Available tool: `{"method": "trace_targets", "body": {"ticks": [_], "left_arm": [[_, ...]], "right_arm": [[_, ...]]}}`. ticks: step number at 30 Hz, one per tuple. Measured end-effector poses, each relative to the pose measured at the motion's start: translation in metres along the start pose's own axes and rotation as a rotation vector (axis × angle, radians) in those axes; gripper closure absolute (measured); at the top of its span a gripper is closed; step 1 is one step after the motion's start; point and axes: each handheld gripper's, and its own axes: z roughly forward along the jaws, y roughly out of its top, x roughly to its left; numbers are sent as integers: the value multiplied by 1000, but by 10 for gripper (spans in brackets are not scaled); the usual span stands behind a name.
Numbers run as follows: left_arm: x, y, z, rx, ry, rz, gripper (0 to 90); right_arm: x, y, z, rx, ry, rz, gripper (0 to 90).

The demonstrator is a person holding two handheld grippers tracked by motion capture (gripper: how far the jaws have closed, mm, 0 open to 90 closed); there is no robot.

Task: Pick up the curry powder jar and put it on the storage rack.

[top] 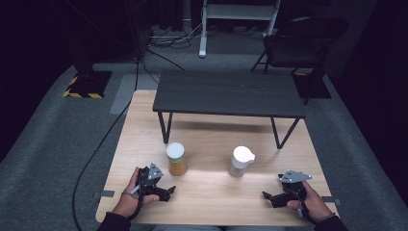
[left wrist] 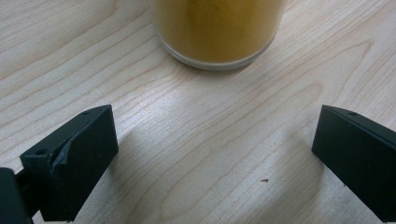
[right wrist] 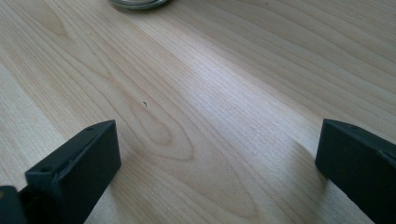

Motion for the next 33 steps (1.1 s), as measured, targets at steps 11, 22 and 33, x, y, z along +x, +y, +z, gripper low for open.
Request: {"method": "trace_targets", "body": {"ticks": [11,22,33], "left_arm": [[-1,4,-1,16,8,-9,3],[-6,5,-8,-27,29,-10,18],[-12,11,-18,-87,42,-13,16]], "right_arm": [[-1,0,0,-1,2,-2,0],[-1,0,0,-1,3,-3,0],[-1,0,0,-1,4,-4,0]]}}
